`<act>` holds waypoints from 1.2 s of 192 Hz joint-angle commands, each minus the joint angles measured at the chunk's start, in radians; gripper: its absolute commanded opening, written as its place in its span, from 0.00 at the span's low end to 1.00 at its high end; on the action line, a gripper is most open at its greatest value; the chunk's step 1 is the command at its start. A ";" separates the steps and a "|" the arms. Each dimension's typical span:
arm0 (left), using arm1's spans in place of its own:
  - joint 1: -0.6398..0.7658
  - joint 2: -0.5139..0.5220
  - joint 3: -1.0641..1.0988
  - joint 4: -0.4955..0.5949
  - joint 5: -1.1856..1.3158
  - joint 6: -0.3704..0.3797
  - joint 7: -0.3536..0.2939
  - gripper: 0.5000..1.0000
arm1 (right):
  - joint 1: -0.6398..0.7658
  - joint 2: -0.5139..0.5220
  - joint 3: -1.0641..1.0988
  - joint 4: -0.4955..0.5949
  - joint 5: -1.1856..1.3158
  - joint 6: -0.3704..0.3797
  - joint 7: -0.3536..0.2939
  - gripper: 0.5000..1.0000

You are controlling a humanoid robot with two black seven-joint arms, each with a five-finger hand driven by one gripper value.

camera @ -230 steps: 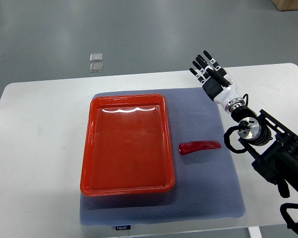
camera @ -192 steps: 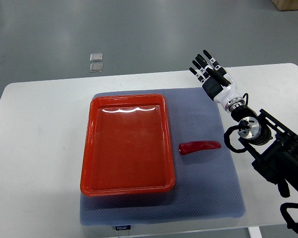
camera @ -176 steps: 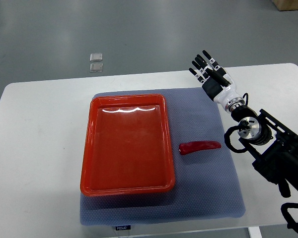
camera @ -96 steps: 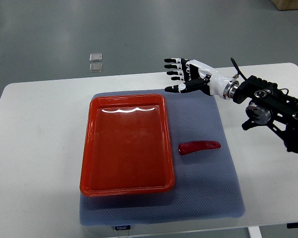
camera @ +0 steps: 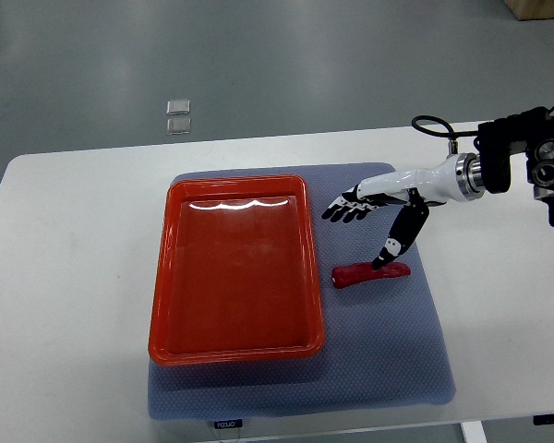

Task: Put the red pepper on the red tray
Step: 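Move the right hand down over the red pepper beside the tray, then close the right hand's fingers around the red pepper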

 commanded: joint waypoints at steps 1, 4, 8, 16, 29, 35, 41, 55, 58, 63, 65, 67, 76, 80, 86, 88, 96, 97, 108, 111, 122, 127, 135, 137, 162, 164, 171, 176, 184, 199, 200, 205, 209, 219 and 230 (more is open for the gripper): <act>0.001 0.000 -0.001 0.006 0.000 0.000 0.000 1.00 | -0.030 0.006 -0.005 0.003 -0.010 -0.049 0.003 0.83; 0.001 0.000 -0.001 0.007 0.000 0.000 0.000 1.00 | -0.035 0.007 -0.005 0.003 -0.013 -0.057 0.003 0.83; 0.001 0.000 -0.001 0.007 0.000 0.000 0.000 1.00 | -0.039 0.007 -0.005 0.002 -0.014 -0.060 0.003 0.83; 0.000 0.000 -0.001 0.007 0.000 0.000 0.000 1.00 | -0.055 0.007 -0.005 0.002 -0.017 -0.063 0.003 0.83; 0.000 0.000 -0.001 0.009 0.000 0.000 0.000 1.00 | -0.082 0.009 -0.005 0.002 -0.037 -0.072 0.004 0.83; 0.001 0.000 -0.001 0.009 0.000 0.000 0.000 1.00 | -0.096 0.012 -0.007 -0.001 -0.051 -0.087 0.004 0.83; 0.000 0.000 -0.001 0.009 0.000 0.000 0.000 1.00 | -0.110 0.017 -0.005 -0.003 -0.065 -0.106 0.006 0.83; 0.000 0.000 -0.001 0.009 0.000 0.000 0.000 1.00 | -0.138 0.026 -0.007 -0.006 -0.094 -0.143 0.006 0.83; 0.001 0.000 -0.001 0.009 0.000 0.000 0.000 1.00 | -0.141 0.027 -0.005 -0.007 -0.096 -0.146 0.006 0.83; 0.000 0.000 -0.001 0.009 0.000 0.000 0.000 1.00 | -0.150 0.030 -0.005 -0.012 -0.097 -0.152 0.007 0.83; 0.000 0.000 -0.001 0.009 0.000 0.000 0.000 1.00 | -0.151 0.032 -0.005 -0.013 -0.099 -0.155 0.007 0.83; 0.000 0.000 -0.001 0.007 0.000 0.000 0.000 1.00 | -0.154 0.033 -0.005 -0.013 -0.099 -0.156 0.007 0.83; 0.001 0.000 -0.001 0.007 0.000 0.000 0.000 1.00 | -0.161 0.038 -0.005 -0.023 -0.099 -0.166 0.009 0.82; 0.000 0.000 0.000 0.007 0.000 0.000 0.000 1.00 | -0.164 0.041 -0.005 -0.026 -0.099 -0.172 0.009 0.82; 0.000 0.000 -0.001 0.006 0.000 0.000 0.000 1.00 | -0.168 0.047 -0.005 -0.032 -0.099 -0.181 0.009 0.82; 0.000 0.000 0.000 0.006 0.000 0.000 0.000 1.00 | -0.168 0.049 -0.005 -0.033 -0.100 -0.184 0.009 0.82; 0.001 0.000 0.000 0.006 0.000 0.000 0.000 1.00 | -0.173 0.058 -0.005 -0.038 -0.103 -0.198 0.009 0.82; 0.001 0.000 0.000 0.006 0.000 0.000 0.000 1.00 | -0.173 0.058 -0.005 -0.038 -0.103 -0.198 0.009 0.82; 0.001 0.000 -0.001 0.007 0.000 0.000 0.000 1.00 | -0.179 0.067 -0.007 -0.044 -0.108 -0.213 0.009 0.81; 0.000 0.000 -0.001 0.007 0.000 0.000 0.000 1.00 | -0.182 0.070 -0.007 -0.046 -0.111 -0.219 0.009 0.81; 0.001 0.000 -0.001 0.009 0.000 0.000 0.000 1.00 | -0.190 0.078 -0.007 -0.058 -0.128 -0.233 0.009 0.81; 0.000 0.000 -0.001 0.009 0.000 0.000 0.000 1.00 | -0.194 0.082 -0.007 -0.061 -0.134 -0.238 0.009 0.80; 0.001 0.000 -0.001 0.009 0.000 0.000 0.000 1.00 | -0.204 0.090 -0.007 -0.070 -0.151 -0.247 0.009 0.80; 0.001 0.000 -0.001 0.009 0.000 0.000 0.000 1.00 | -0.205 0.090 -0.007 -0.072 -0.155 -0.250 0.009 0.79; 0.001 0.000 -0.001 0.009 0.000 0.000 0.000 1.00 | -0.228 0.105 -0.007 -0.095 -0.183 -0.258 0.009 0.75; 0.001 0.000 -0.001 0.009 0.000 0.000 0.000 1.00 | -0.228 0.105 -0.007 -0.095 -0.183 -0.258 0.009 0.75; 0.001 0.000 -0.001 0.009 0.000 0.000 0.000 1.00 | -0.230 0.106 -0.008 -0.099 -0.185 -0.261 0.009 0.70; 0.000 0.000 -0.001 0.009 0.000 0.000 0.000 1.00 | -0.230 0.105 -0.010 -0.102 -0.186 -0.262 0.009 0.68; 0.001 0.000 -0.001 0.009 0.000 0.000 0.000 1.00 | -0.231 0.107 -0.010 -0.107 -0.197 -0.264 0.009 0.65; 0.000 0.000 -0.003 0.009 0.000 0.000 0.000 1.00 | -0.233 0.107 -0.011 -0.109 -0.221 -0.265 0.010 0.58; 0.000 0.000 -0.003 0.009 0.000 0.000 0.000 1.00 | -0.233 0.107 -0.011 -0.109 -0.224 -0.265 0.010 0.57; 0.001 0.000 -0.001 0.009 0.000 0.000 0.000 1.00 | -0.234 0.107 -0.011 -0.110 -0.228 -0.265 0.010 0.55; 0.000 0.000 -0.001 0.009 0.000 0.000 0.000 1.00 | -0.239 0.107 -0.011 -0.110 -0.232 -0.265 0.010 0.52; 0.001 0.000 -0.001 0.009 0.000 0.000 0.000 1.00 | -0.240 0.107 -0.011 -0.110 -0.235 -0.267 0.010 0.43; 0.001 0.000 -0.001 0.009 0.000 0.000 0.000 1.00 | -0.243 0.109 -0.014 -0.110 -0.235 -0.267 0.010 0.34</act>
